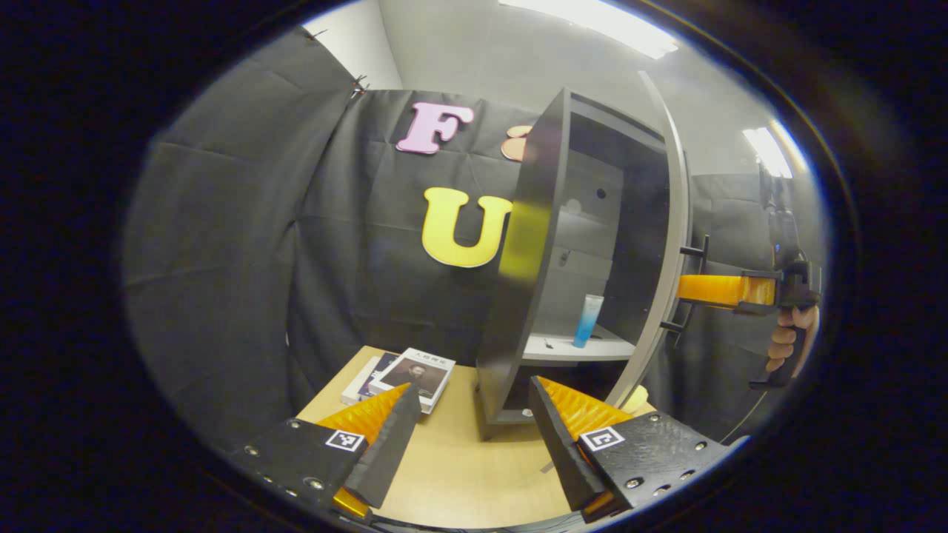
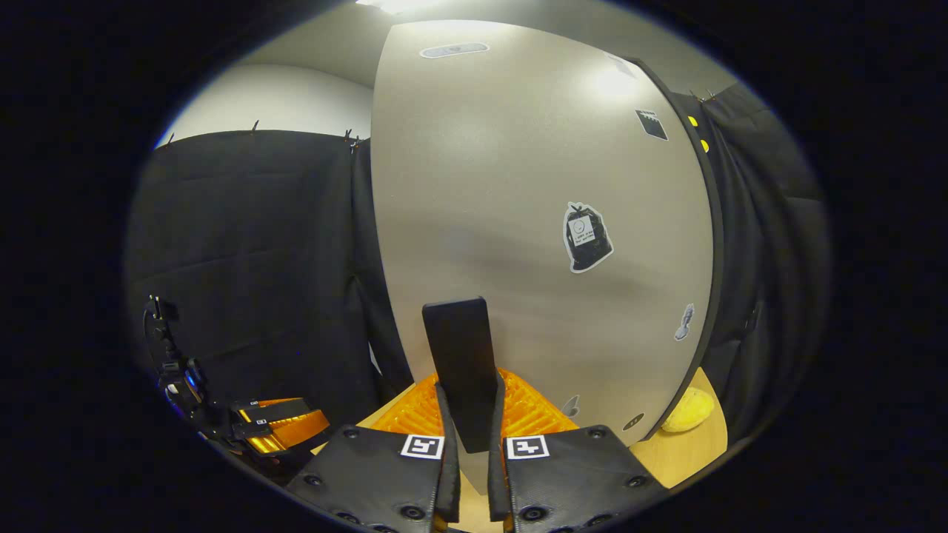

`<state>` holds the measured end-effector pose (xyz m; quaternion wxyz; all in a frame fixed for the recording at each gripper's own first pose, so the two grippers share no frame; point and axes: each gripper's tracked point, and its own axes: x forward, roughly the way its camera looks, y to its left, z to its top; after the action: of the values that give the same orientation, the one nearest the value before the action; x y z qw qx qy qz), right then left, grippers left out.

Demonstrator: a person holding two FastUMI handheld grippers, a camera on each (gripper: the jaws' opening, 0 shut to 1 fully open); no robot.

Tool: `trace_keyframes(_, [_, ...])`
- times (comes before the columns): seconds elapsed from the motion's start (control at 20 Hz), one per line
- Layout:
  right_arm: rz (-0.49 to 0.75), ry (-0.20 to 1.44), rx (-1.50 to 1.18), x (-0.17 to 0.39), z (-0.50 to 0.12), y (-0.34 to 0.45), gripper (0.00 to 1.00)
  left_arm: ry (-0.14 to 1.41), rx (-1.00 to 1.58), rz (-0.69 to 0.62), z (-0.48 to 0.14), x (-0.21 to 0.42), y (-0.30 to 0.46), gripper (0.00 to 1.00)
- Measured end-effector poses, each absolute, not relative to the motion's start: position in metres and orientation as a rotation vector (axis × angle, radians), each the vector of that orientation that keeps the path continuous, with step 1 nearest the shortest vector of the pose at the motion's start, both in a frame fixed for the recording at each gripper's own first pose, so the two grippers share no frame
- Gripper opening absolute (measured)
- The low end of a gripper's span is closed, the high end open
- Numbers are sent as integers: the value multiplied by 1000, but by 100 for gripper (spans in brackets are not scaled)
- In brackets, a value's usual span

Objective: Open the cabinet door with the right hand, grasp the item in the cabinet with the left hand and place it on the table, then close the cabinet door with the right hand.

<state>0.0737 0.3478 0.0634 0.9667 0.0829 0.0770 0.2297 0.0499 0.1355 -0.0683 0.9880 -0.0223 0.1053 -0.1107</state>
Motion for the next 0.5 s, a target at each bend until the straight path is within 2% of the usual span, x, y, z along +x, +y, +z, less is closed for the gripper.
trace_keyframes(0.3, [464,174,165,67,62,337,17,238,-20,-303,-71,43,89,89])
trace_keyframes(0.5, [465,172,172,64,61,331,17,189,8,-284,-56,35,70,89])
